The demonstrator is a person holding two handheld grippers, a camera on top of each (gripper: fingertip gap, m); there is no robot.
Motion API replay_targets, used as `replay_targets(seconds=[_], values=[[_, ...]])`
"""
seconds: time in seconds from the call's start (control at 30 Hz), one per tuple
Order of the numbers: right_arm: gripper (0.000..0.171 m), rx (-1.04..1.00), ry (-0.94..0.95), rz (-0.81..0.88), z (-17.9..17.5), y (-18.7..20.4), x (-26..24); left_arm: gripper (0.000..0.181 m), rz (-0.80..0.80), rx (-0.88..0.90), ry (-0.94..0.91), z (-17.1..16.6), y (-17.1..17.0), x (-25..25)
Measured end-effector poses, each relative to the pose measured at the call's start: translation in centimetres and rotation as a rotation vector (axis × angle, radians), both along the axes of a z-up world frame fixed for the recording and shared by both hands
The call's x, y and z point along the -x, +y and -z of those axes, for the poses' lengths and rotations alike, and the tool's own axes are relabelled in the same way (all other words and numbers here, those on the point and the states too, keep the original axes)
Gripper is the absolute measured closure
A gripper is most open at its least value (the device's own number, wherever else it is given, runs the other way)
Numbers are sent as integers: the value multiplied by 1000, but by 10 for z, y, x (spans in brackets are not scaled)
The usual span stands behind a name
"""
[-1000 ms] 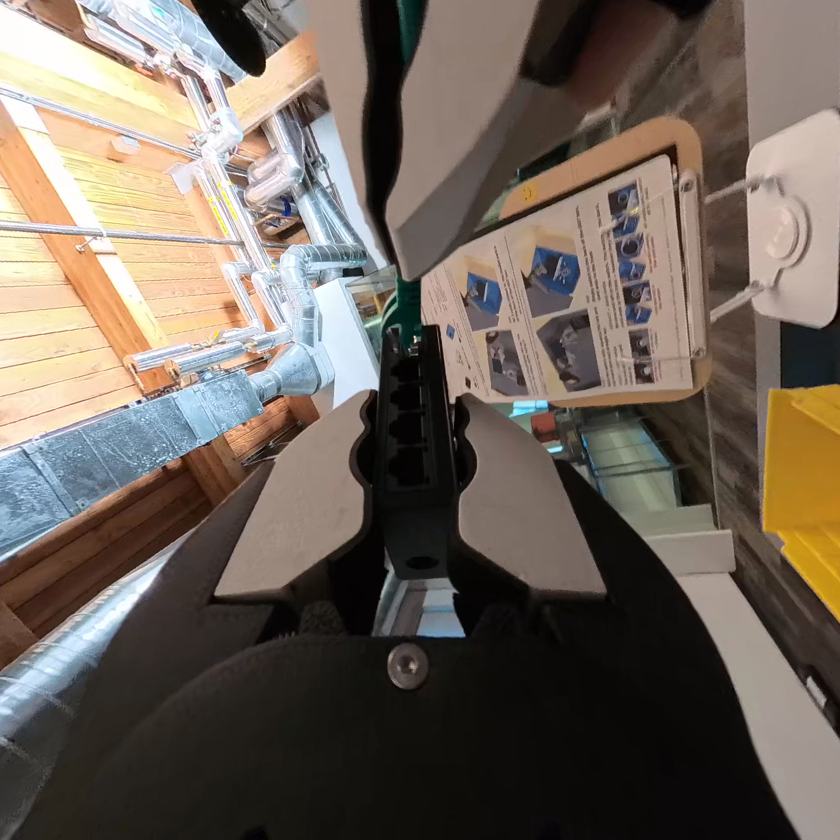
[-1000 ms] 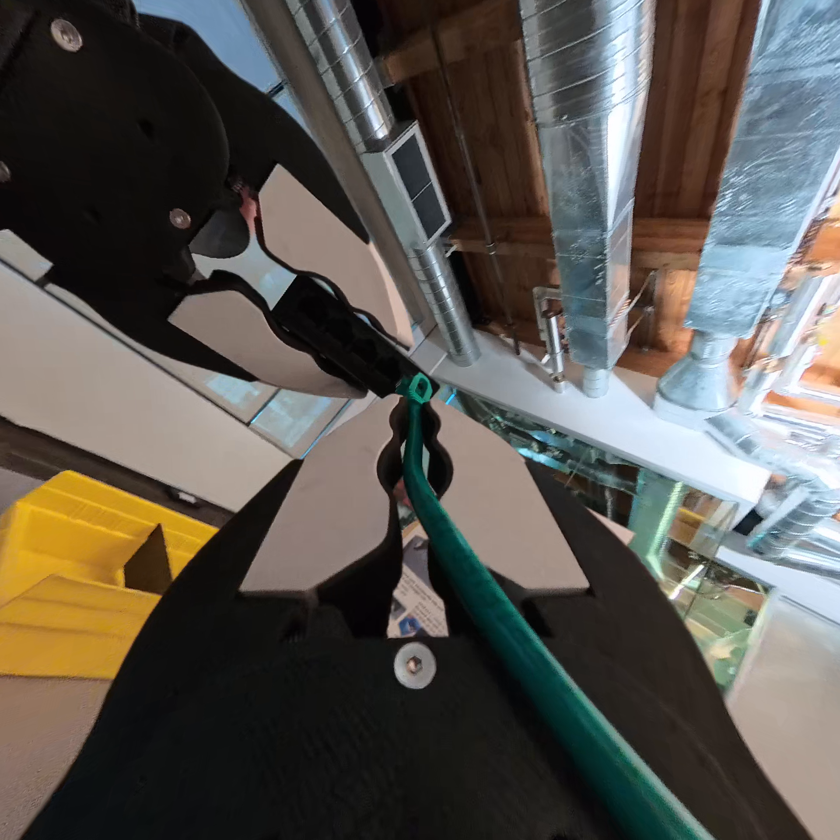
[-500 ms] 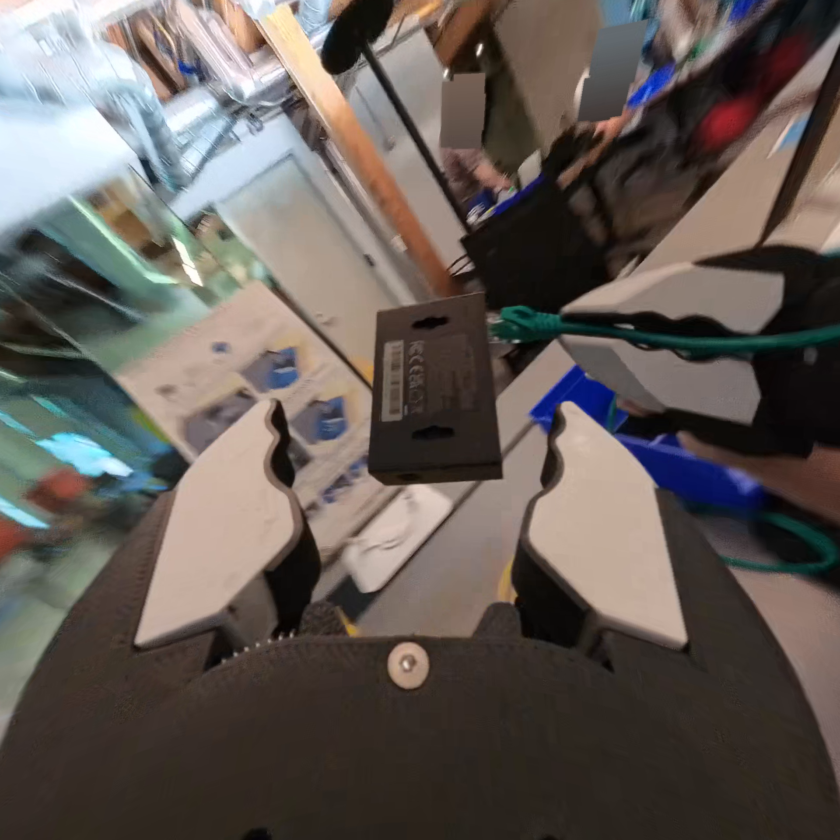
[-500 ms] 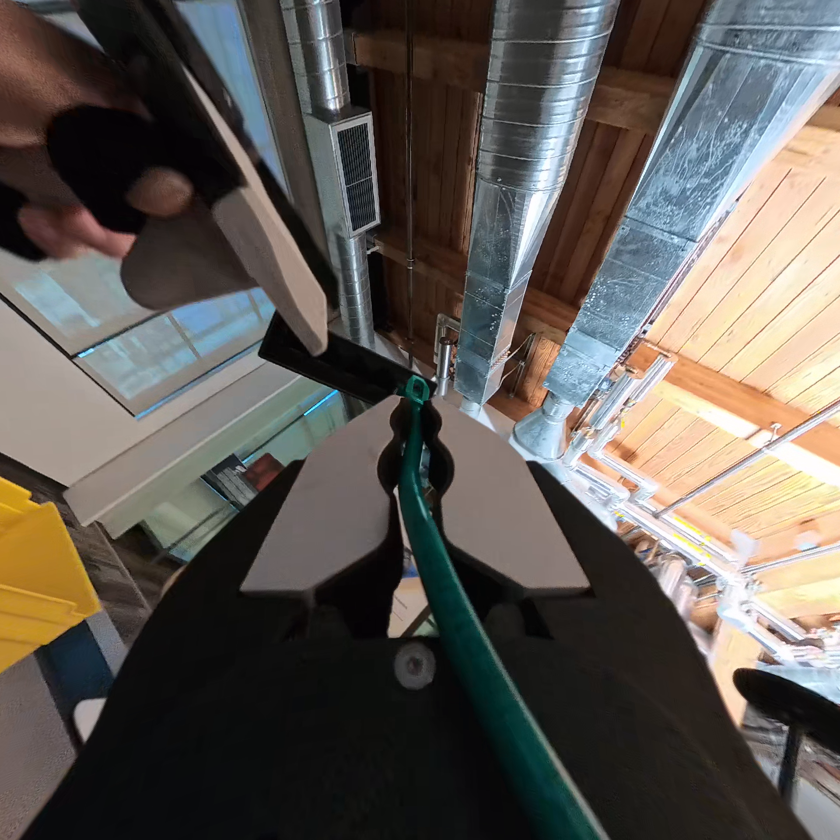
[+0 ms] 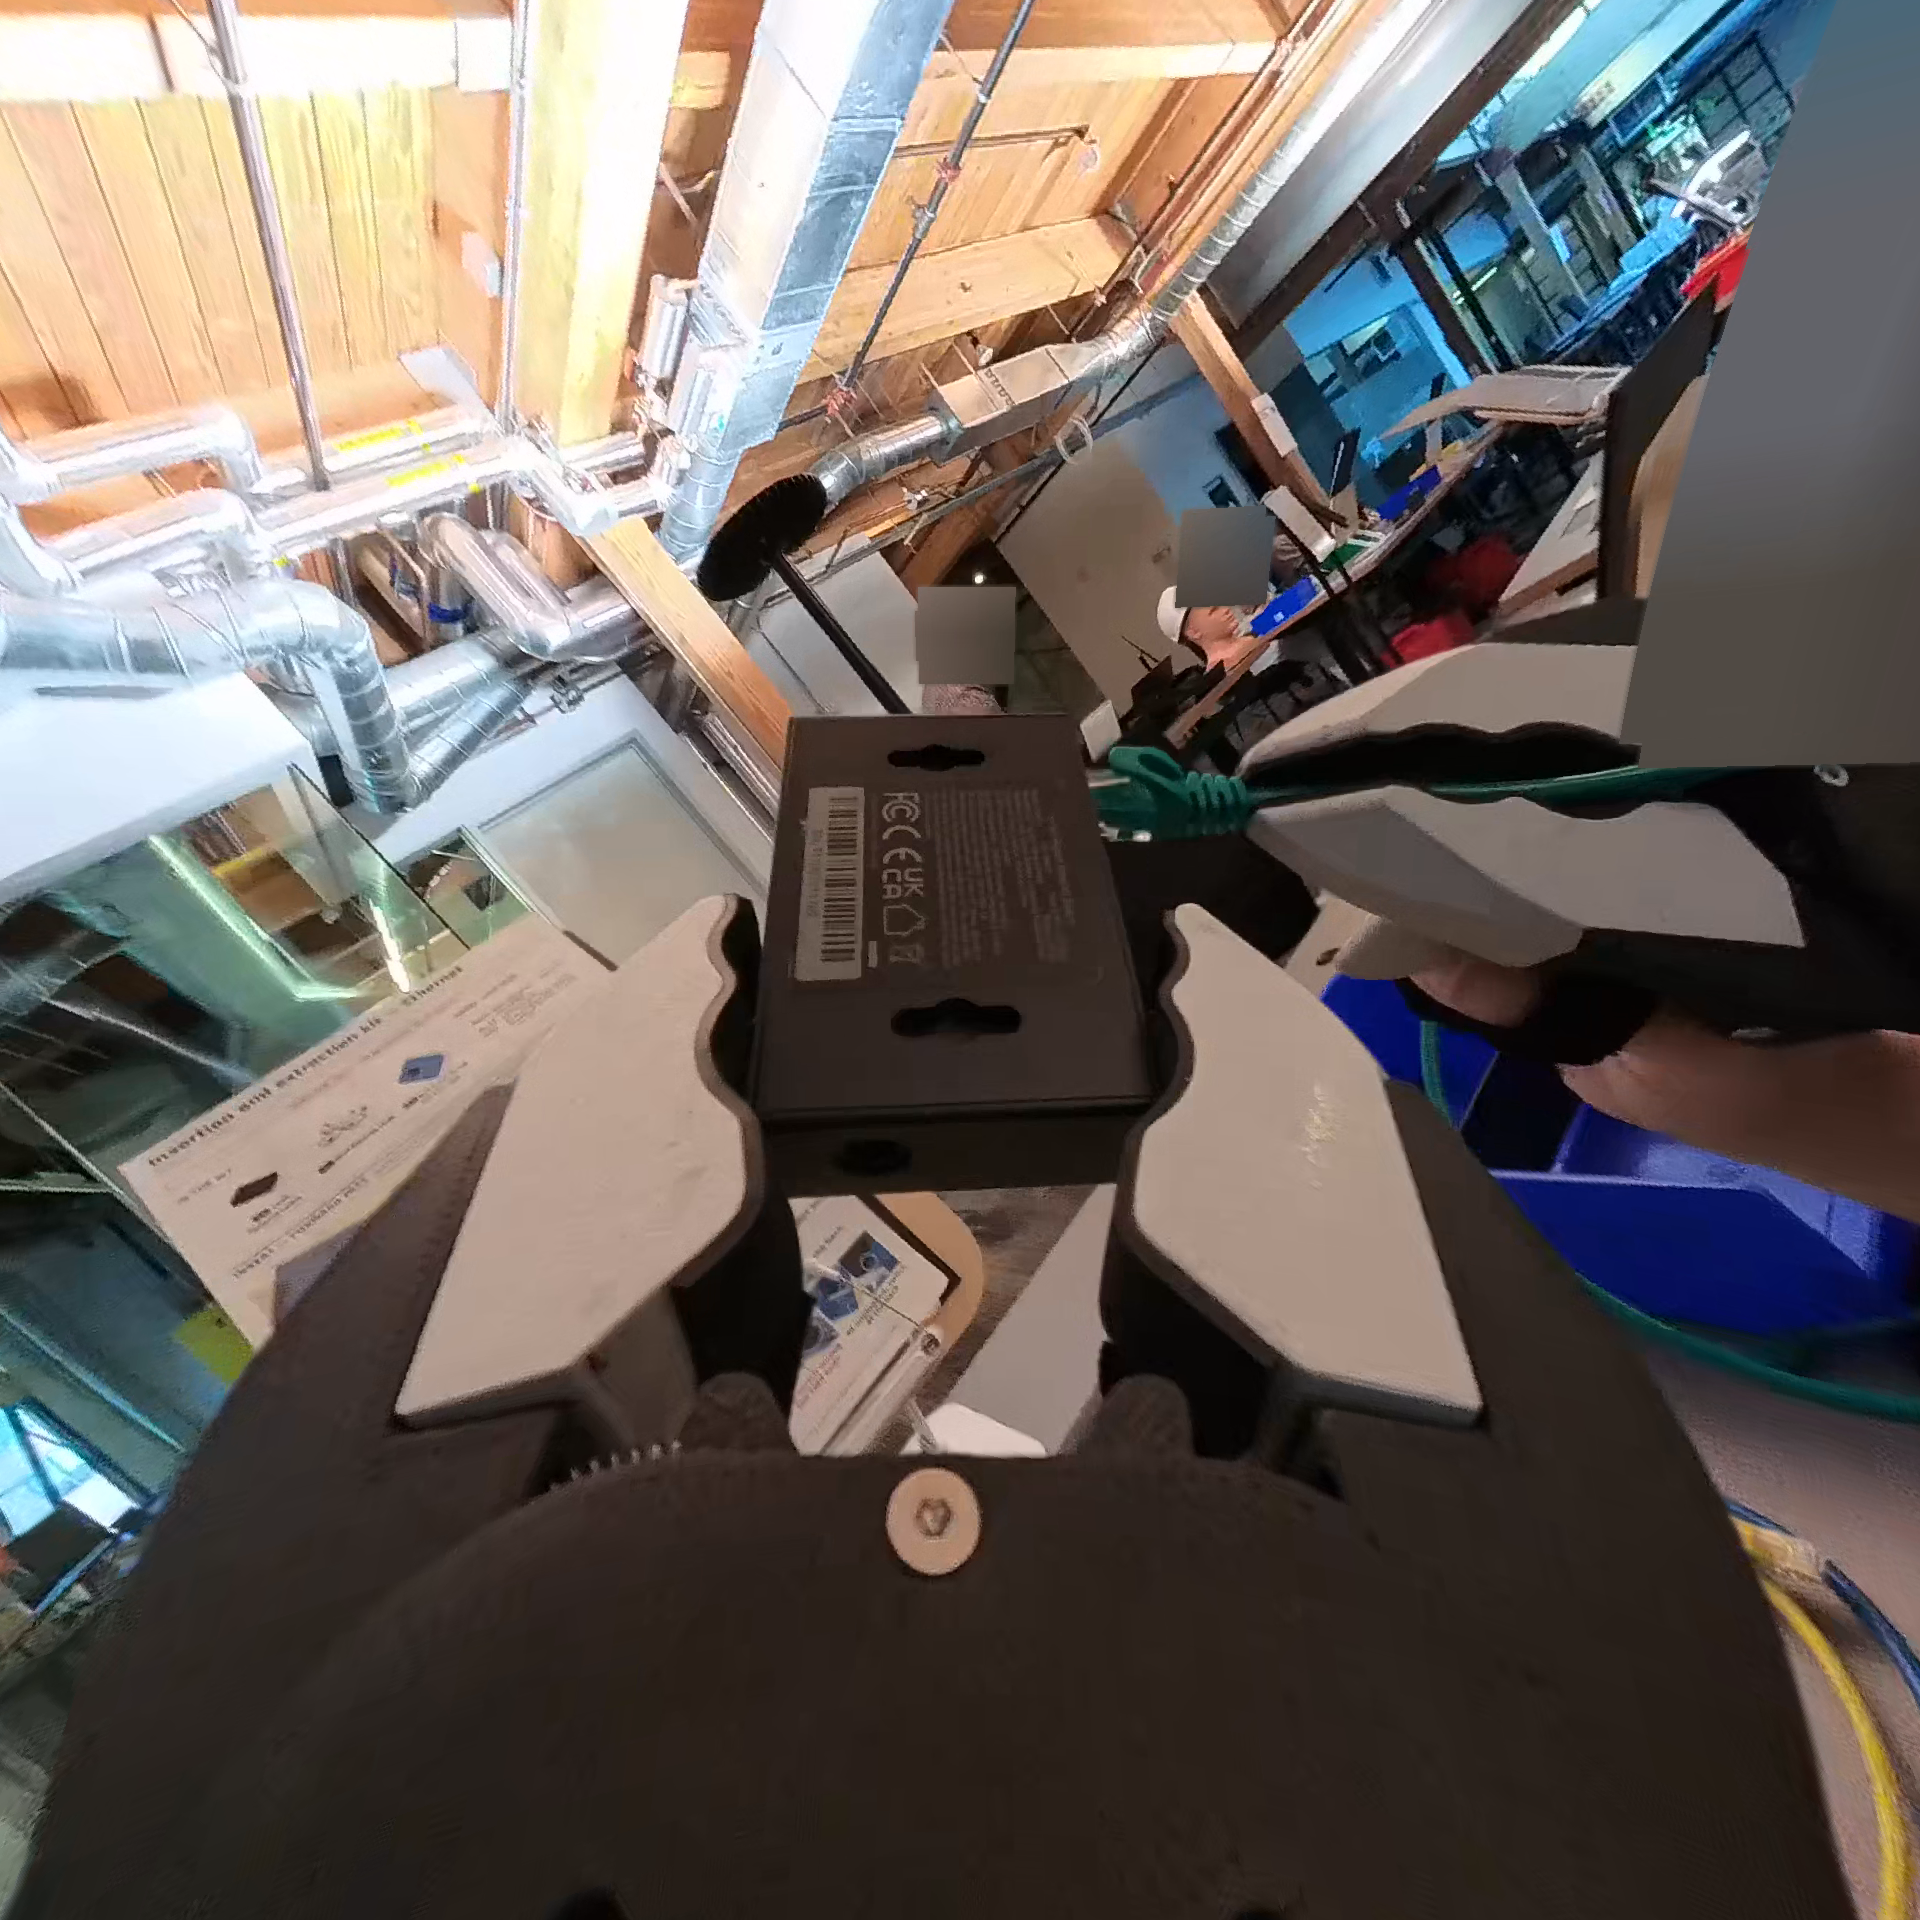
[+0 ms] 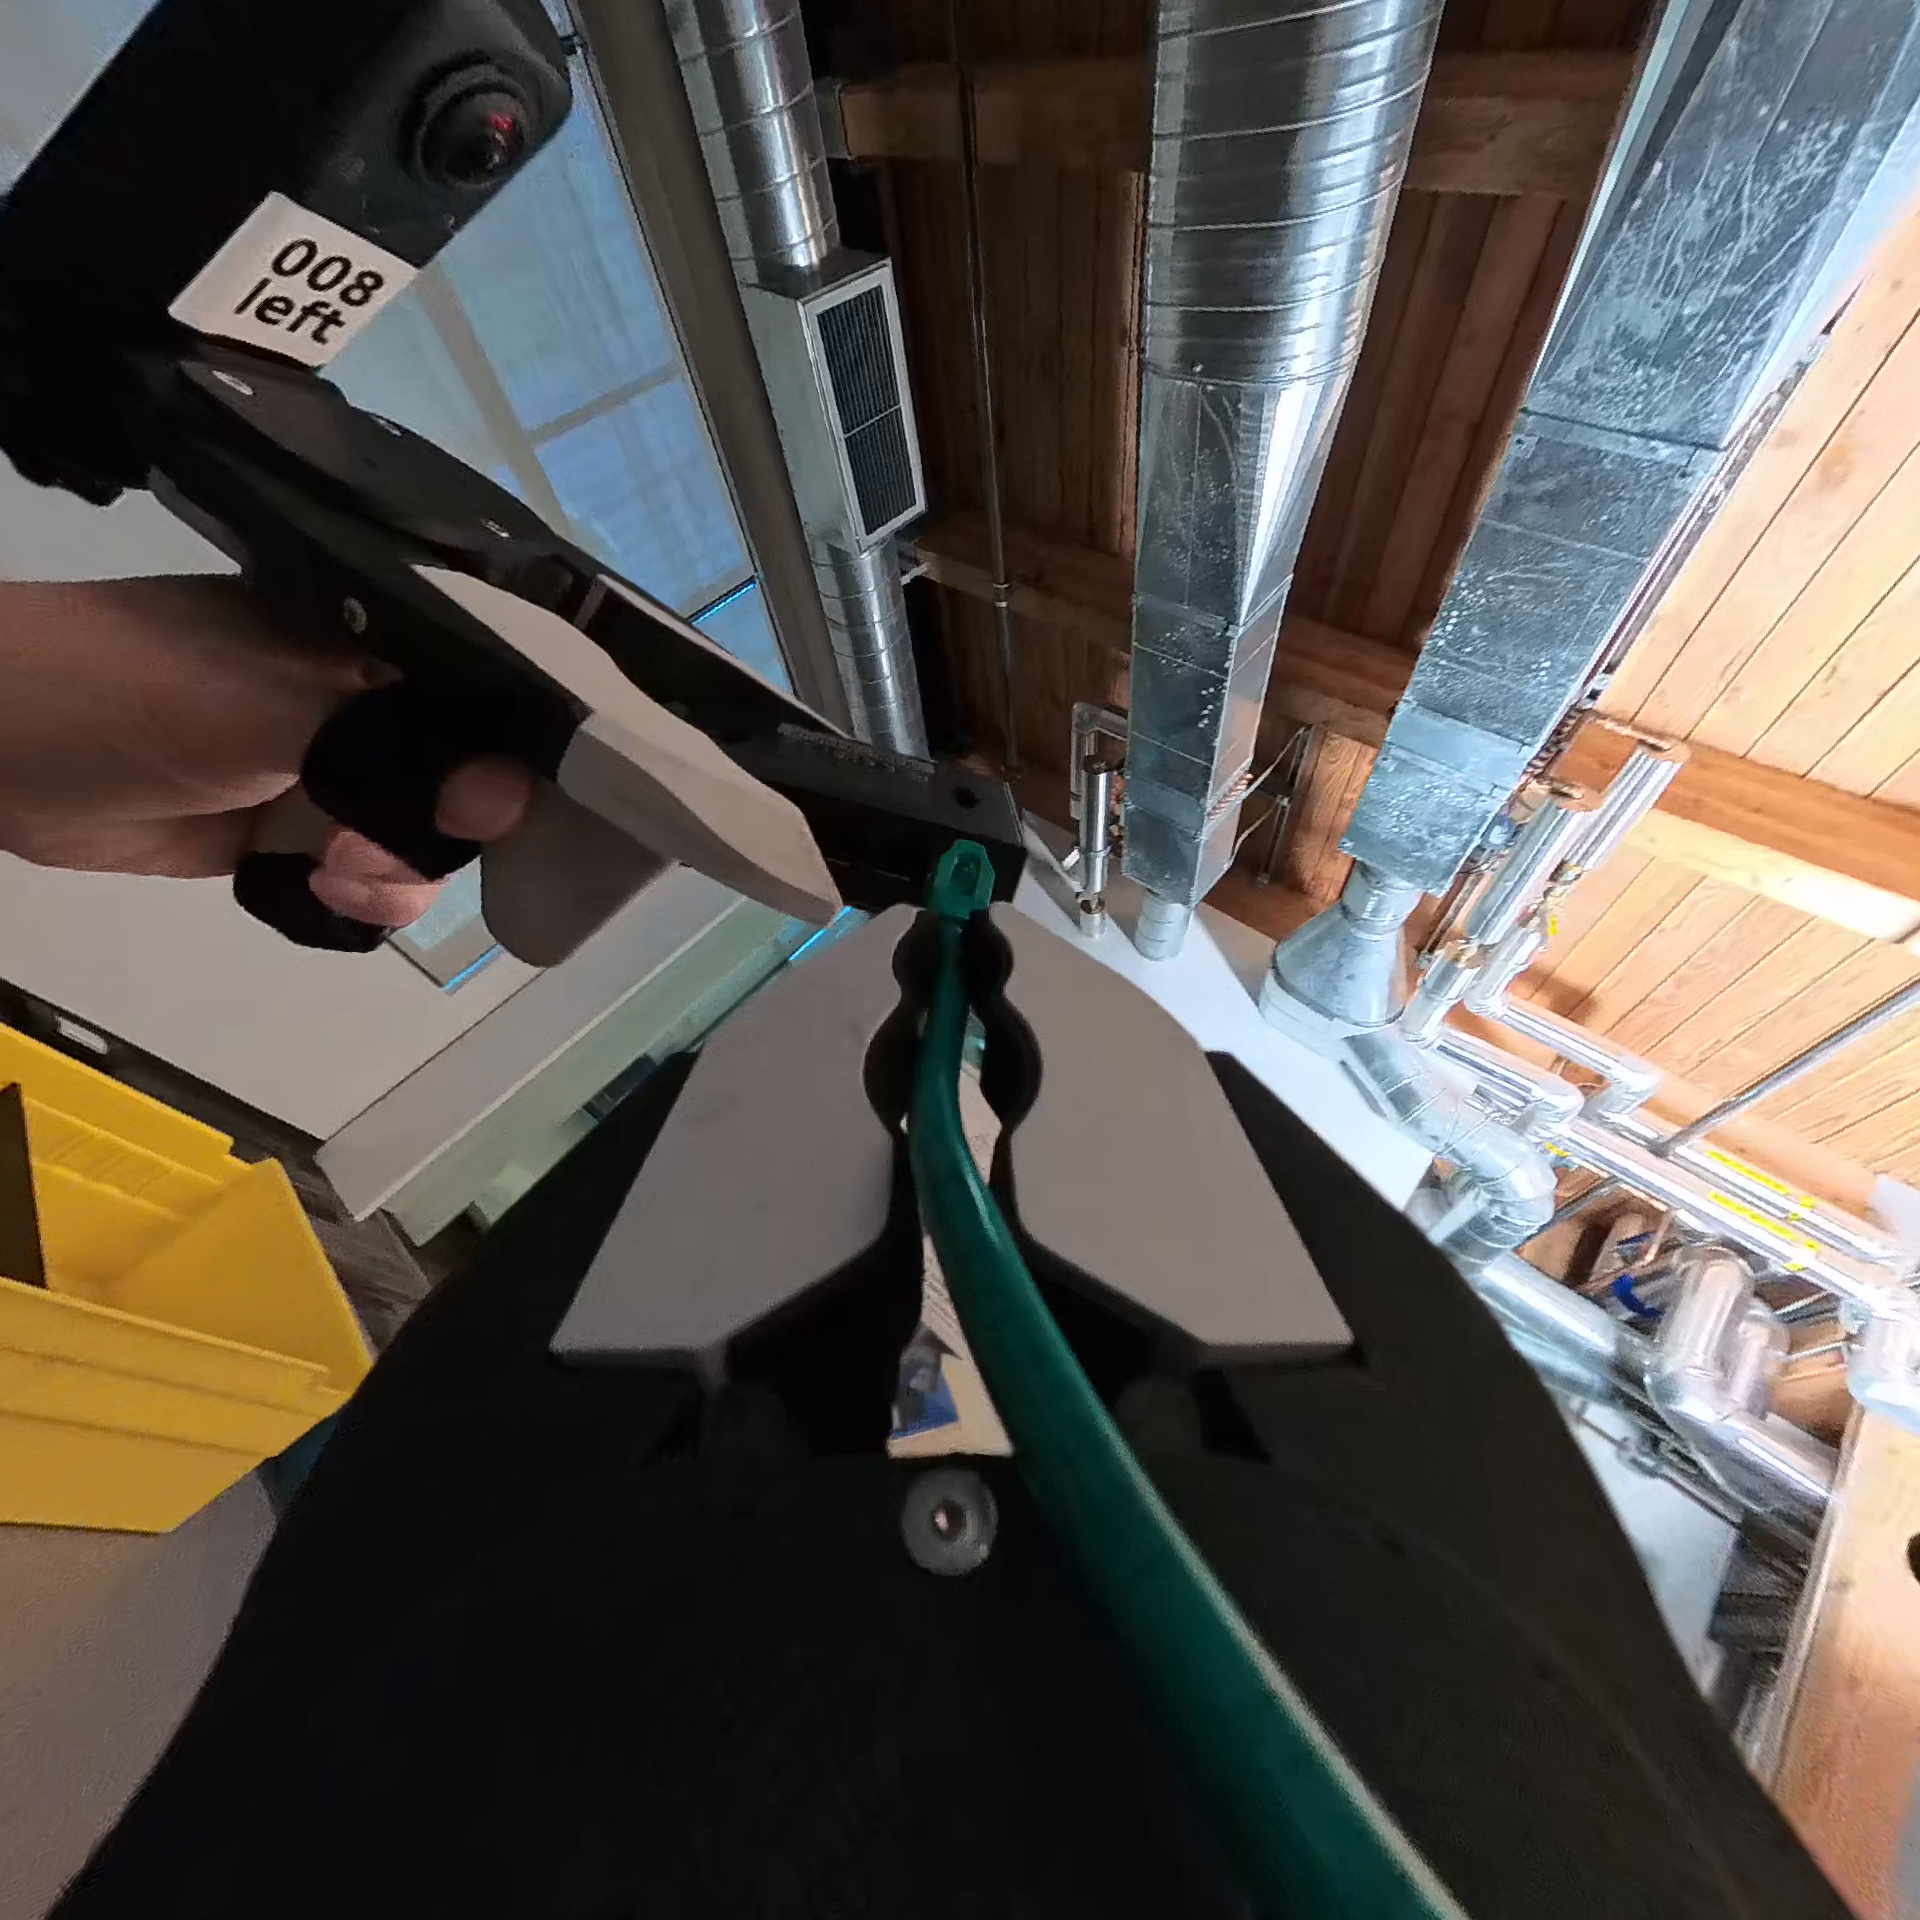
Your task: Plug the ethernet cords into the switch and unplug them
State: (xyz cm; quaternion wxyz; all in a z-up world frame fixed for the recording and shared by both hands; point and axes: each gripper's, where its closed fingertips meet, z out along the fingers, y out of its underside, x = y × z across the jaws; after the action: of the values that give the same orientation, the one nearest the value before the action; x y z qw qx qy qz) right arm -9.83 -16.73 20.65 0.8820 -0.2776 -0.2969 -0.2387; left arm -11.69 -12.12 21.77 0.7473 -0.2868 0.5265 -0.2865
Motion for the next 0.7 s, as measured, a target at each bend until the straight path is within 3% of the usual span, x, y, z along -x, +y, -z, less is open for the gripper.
replay_targets(seconds=[0.47,0.6,0.7], values=[[163,140,42,-49,28,43,-1,109,134,187,42,42,46,-8],[164,187,60,-36,32,53,-4,109,96,192,63,46,55,-10],[164,348,118,13,45,83,-18,109,-50,233,78,50,76,-15]])
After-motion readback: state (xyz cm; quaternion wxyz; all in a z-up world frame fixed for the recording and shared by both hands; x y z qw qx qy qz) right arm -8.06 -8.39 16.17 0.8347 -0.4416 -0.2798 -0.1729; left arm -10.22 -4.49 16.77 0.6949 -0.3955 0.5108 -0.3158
